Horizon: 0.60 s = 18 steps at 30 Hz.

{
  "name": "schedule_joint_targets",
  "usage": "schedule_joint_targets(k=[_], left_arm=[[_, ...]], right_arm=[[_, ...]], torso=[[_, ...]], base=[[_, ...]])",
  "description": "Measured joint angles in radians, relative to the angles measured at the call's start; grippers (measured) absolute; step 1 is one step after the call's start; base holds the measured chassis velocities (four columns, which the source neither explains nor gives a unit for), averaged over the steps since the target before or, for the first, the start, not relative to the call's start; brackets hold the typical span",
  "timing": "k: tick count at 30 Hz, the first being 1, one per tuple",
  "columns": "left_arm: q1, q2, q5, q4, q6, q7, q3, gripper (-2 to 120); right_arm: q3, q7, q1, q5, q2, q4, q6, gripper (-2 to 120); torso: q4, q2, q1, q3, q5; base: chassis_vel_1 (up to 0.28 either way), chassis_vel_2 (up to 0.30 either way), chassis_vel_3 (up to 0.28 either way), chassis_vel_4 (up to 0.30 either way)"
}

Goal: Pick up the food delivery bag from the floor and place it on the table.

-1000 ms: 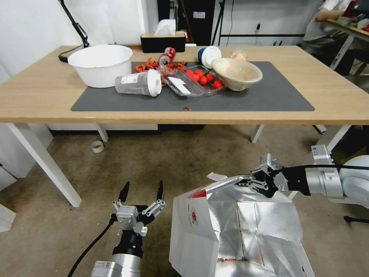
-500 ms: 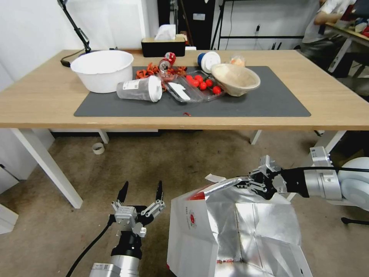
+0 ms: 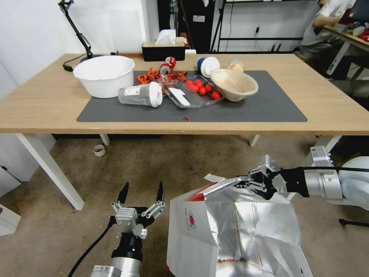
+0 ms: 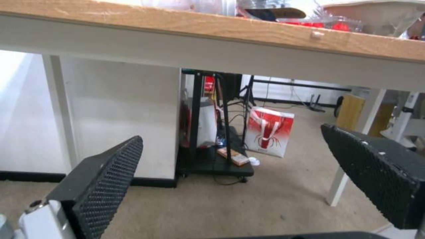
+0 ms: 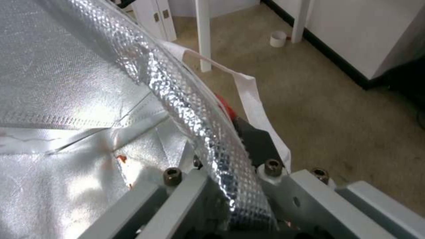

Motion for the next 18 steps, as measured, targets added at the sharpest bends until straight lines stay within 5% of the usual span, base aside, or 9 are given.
schedule_joint_targets(k=[18], left_arm=[[0.009,-0.009,0.008,-0.004,-0.004,0.006,0.009,100]], right_arm=[[0.006,-0.002,-0.003,-0.001,-0.003,0.008,0.0,0]], torso=[[0.0,0.075,0.028,0.046,0.0002]], base=[[0.0,0.0,0.0,0.0]])
